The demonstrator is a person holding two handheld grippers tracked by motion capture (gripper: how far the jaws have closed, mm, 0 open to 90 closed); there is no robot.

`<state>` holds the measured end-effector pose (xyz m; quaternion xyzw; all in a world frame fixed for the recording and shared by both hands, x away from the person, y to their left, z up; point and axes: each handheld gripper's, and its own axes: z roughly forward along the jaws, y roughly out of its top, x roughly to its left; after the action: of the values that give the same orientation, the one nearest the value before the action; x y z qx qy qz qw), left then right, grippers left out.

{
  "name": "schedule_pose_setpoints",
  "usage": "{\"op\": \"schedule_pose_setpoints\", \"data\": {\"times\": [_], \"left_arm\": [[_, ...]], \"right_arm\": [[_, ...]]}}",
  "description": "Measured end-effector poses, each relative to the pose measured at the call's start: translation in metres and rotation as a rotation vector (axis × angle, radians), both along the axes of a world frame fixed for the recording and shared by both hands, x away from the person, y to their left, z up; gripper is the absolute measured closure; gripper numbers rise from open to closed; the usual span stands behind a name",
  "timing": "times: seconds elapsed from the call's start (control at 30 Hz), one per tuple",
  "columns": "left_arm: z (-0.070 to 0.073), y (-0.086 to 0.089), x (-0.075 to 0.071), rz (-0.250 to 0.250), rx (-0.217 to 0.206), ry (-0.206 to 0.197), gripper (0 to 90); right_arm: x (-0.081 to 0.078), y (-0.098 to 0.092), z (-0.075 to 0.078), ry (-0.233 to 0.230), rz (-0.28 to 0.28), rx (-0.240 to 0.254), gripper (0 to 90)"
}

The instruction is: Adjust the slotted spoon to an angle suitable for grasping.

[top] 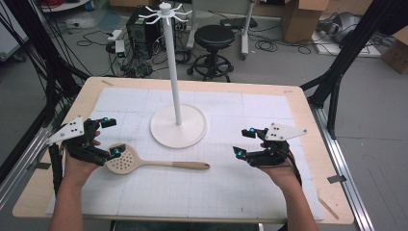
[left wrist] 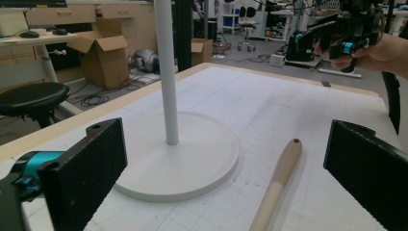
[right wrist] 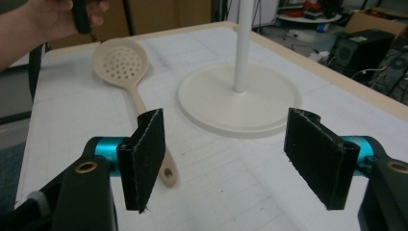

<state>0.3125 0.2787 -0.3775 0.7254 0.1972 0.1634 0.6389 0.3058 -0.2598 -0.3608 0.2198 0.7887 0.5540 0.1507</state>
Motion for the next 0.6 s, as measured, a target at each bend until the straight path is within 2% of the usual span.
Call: {"op": "schedule_pose_setpoints", "data": {"times": [0.17, 0.37, 0.57, 0.6], "left_arm": [[0.000, -0.003, 0.001, -0.009, 0.002, -0.002, 1.9], [0.001, 0.001, 0.001, -0.009, -0.008, -0.004, 1.9], [0.000, -0.003, 0.001, -0.016, 0.000, -0.002, 1.8], [0.000, -0.003, 0.001, -0.017, 0.000, -0.001, 1.9]], "right_arm": [[-0.001, -0.012, -0.003, -0.008, -0.057, 0.063, 24.6], [0.000, -0.020, -0.004, -0.012, -0.100, 0.102, 21.5], [0.001, -0.019, -0.003, -0.024, -0.112, 0.102, 19.6], [0.001, -0.019, -0.003, -0.037, -0.122, 0.101, 18.0]]}}
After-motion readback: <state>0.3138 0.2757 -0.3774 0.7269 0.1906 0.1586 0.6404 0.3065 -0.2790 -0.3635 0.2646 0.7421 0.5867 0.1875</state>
